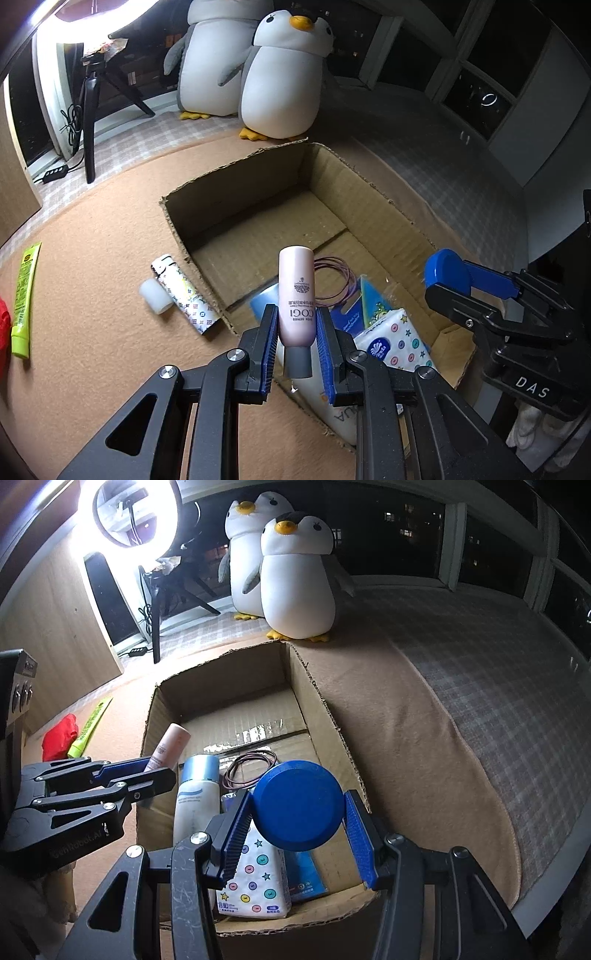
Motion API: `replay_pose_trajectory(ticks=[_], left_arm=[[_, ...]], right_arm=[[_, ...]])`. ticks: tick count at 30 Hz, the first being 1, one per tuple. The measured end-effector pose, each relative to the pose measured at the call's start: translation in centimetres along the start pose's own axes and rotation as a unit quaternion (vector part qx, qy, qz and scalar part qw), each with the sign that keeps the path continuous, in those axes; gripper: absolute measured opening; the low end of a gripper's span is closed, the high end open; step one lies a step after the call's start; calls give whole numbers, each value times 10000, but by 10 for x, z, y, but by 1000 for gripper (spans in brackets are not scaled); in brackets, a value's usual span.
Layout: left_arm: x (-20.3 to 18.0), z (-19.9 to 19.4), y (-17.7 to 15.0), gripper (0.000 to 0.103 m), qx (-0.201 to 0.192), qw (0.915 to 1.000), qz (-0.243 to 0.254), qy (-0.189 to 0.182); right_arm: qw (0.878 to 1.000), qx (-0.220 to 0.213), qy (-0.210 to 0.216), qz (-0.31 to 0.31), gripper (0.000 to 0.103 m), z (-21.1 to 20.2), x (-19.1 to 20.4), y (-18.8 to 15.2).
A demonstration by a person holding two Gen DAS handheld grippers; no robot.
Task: Organize objects
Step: 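Lower the pink bottle into the box with the left gripper while the right gripper drops the lid in, then move both grippers toward the red fabric pouch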
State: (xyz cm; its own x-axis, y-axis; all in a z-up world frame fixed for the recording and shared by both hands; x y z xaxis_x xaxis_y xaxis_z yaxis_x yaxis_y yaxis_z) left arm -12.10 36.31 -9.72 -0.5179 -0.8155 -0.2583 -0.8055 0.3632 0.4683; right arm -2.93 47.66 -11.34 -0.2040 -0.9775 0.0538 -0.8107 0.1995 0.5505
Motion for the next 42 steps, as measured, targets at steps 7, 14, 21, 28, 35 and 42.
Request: replay_pose_trajectory(ticks=[7,14,21,28,35,42], left_arm=[[13,-10,4,38,-119,9998,-165,28],[44,-31,-2,38,-239,9989,-399,114],[108,-63,-23,38,-355,9953,-809,386],[187,-100,-44,38,-483,9868,-1345,760],[276,-144,-58,49,-757,9694,-2069,1078],[363,-175,-51,56,-956,9515,-2594,1346]], right_arm=[[10000,-15,53,-25,47,1,5,4],[9999,-46,139,-14,47,-2,19,9],[9995,-54,306,-17,47,-7,44,9],[9984,-23,530,-212,51,-8,87,8],[9957,16,766,-519,53,-11,140,7],[9934,43,904,-701,54,-20,178,-1]])
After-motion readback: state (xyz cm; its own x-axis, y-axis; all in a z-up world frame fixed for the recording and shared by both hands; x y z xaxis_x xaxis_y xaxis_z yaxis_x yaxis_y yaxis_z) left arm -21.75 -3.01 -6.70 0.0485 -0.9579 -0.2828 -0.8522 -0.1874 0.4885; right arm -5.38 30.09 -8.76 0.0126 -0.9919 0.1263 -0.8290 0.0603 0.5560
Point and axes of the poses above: each gripper's, at about its wrist camera, not at the fingertips, and z roughly the way its jaws point, x to its left, y to its top, the point moved 3 cm from there along z, roughly the way its jaws point, and after that the axes turned 5 degrees about -z, right-handed, at the moved point
